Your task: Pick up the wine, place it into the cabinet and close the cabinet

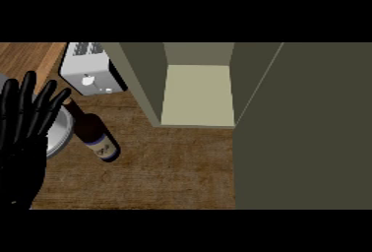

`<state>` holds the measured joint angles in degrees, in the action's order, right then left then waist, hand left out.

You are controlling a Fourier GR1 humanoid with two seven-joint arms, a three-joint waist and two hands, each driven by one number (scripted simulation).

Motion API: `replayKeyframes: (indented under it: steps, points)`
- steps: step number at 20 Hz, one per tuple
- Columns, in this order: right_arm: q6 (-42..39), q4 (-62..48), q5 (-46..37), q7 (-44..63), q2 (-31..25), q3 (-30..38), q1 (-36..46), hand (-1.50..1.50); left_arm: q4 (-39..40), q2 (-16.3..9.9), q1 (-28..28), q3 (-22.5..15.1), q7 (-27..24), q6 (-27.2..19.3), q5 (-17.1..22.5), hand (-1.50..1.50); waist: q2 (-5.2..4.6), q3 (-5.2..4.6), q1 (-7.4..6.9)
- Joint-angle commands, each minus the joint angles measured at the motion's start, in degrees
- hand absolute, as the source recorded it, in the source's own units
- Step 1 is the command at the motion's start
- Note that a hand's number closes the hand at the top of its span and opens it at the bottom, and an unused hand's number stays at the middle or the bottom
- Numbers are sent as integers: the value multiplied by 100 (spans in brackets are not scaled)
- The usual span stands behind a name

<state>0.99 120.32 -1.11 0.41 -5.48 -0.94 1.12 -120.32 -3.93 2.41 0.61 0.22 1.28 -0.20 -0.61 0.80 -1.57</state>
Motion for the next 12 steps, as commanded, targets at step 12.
replayKeyframes:
  steps: [12]
  points:
    - [-1159, 935, 1312, 775, -446, -406, -1058, -150, 34, -612, -151, -221, 2405, 1504, 3689, -150, 80, -78, 187]
